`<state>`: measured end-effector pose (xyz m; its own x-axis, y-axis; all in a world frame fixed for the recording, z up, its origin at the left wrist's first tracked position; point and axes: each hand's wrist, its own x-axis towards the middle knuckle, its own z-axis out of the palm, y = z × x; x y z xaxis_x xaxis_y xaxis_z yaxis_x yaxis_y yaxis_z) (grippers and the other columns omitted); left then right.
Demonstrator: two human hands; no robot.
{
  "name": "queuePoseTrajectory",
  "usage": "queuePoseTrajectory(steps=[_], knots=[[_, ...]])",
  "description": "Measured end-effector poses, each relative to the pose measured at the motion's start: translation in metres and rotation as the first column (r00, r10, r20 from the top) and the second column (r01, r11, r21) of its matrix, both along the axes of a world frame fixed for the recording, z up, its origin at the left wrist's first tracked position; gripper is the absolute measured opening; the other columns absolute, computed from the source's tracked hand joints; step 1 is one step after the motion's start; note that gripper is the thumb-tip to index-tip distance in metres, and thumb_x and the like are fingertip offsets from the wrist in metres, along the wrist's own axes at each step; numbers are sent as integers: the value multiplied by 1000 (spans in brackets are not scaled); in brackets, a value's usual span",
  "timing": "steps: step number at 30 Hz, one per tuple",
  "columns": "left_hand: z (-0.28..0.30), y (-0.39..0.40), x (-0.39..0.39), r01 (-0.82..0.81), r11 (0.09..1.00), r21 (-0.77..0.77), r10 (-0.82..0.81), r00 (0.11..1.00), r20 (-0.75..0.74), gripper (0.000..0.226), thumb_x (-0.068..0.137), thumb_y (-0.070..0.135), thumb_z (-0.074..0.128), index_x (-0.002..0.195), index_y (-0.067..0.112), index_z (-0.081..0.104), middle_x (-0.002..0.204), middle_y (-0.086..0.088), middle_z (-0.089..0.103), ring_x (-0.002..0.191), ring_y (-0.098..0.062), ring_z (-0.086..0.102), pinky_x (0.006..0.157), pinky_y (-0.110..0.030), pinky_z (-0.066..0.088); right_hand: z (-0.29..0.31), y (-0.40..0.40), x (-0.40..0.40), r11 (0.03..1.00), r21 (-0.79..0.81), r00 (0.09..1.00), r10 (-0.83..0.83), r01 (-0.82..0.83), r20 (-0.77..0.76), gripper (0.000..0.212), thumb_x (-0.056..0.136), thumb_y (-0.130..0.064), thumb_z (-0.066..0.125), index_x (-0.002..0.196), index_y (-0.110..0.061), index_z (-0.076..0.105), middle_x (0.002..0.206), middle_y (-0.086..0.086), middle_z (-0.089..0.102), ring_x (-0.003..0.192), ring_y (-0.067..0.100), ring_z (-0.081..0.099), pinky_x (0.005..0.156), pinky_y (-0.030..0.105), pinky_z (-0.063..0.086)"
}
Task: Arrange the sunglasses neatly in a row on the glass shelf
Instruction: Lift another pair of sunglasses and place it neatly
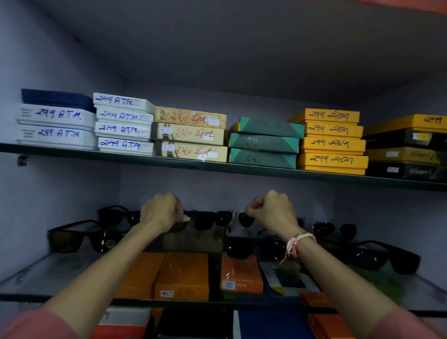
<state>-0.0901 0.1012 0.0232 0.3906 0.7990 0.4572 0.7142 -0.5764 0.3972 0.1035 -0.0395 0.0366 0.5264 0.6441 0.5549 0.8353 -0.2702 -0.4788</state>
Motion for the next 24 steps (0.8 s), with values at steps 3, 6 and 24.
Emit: queuePoseTrajectory(steps=[3,6,24], knots=[[6,-6,-16,131,988,78,-136,989,65,23,73,39,80,78,18,71,89,1,73,86,-16,62,66,-29,42,3,18,-23,993,16,988,118,-117,-97,25,87,-29,68,88,-7,81,89,16,77,88,31,72,84,40,58],[4,-6,-27,242,967,80,-251,959,129,21,70,38,82,75,20,72,86,2,74,83,-13,62,66,-29,45,2,35,-42,987,-75,974,128,-144,-185,43,90,-39,64,80,1,77,75,15,74,72,27,71,71,30,57],[20,8,-75,219,954,-205,-201,974,106,38,73,37,80,90,4,77,58,-5,69,41,-10,59,48,-19,49,9,31,-76,965,-100,968,248,-244,30,19,80,-23,78,87,-6,81,87,7,80,76,16,75,72,26,62]])
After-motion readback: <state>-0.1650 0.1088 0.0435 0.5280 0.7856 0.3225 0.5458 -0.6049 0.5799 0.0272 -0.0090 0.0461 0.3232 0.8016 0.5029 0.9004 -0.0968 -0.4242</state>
